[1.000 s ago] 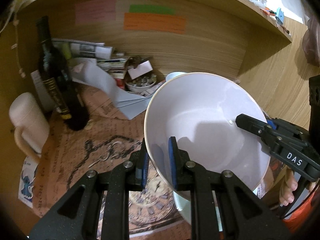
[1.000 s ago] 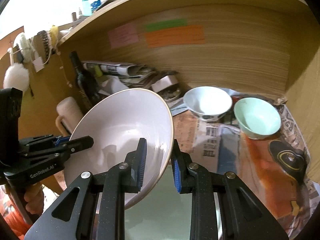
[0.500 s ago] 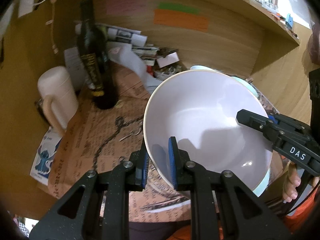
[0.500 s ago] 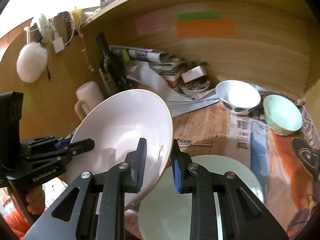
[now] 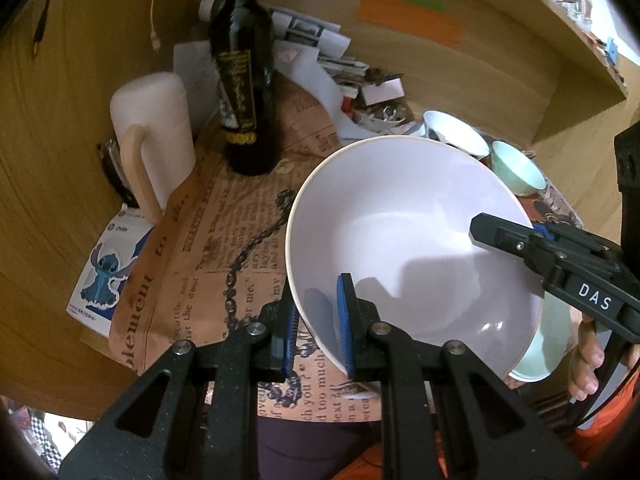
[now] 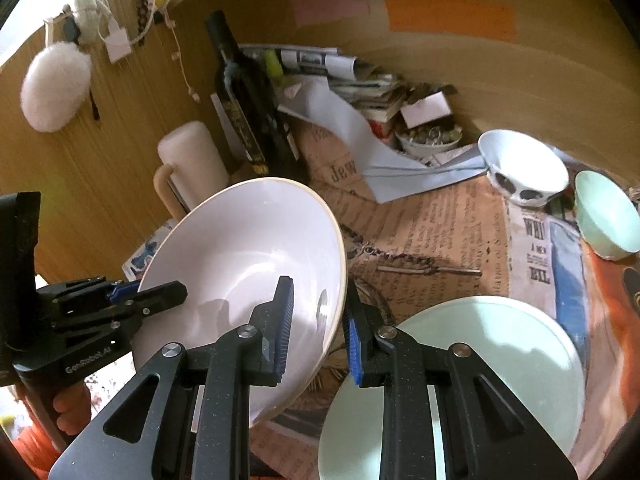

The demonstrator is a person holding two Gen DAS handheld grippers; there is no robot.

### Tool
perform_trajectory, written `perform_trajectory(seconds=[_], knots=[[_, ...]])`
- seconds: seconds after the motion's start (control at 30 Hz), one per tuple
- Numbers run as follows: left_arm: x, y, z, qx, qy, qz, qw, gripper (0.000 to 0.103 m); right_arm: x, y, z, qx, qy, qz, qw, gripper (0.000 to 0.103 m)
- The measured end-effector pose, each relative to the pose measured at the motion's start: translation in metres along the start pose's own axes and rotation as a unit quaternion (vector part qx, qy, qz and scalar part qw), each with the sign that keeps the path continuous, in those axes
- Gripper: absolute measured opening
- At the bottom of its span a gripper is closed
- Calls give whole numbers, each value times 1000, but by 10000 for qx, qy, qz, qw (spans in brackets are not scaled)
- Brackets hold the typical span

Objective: Organize plates and bowls

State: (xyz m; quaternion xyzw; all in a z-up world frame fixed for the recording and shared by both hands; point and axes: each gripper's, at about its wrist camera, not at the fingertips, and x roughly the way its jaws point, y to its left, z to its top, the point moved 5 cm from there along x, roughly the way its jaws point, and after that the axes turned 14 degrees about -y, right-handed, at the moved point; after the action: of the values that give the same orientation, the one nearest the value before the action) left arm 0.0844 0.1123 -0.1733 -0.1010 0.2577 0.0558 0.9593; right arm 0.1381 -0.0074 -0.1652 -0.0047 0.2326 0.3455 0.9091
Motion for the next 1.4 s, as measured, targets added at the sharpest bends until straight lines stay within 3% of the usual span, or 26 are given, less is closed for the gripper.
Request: perform_trajectory(seconds=[0.57,0.77,0.87,1.07,1.13,1.2,1.27,1.4], knots=[[43,22,-13,-211,303,35,9993,18,46,-7,-19,83,738,-155,9971,21],[48,22,-14,-88,216,41,9997,18,51,-8,-21,69,848,-175,9962,24],[45,22,-14,22,81,137,9999,18,44,-11,-16,29,709,-213,9973,24],[34,22,-4,91,-100,280,9995,20,13,-9,5,-400,-33,-428,9983,55],[27,21,4,39,-255,274,9993,25,2,-10,12,-533,-235,-470,9972,59],[20,19,11,33,-431,273,9987,39,-7,-13,18,-580,-381,-473,9965,61],[11,12,21,79,-652,277,9975,47,-12,-17,23,-551,-477,-481,9962,65],[-2,-8,38,333,-969,220,9945,53,-28,-33,35,-499,-729,-603,9943,68]])
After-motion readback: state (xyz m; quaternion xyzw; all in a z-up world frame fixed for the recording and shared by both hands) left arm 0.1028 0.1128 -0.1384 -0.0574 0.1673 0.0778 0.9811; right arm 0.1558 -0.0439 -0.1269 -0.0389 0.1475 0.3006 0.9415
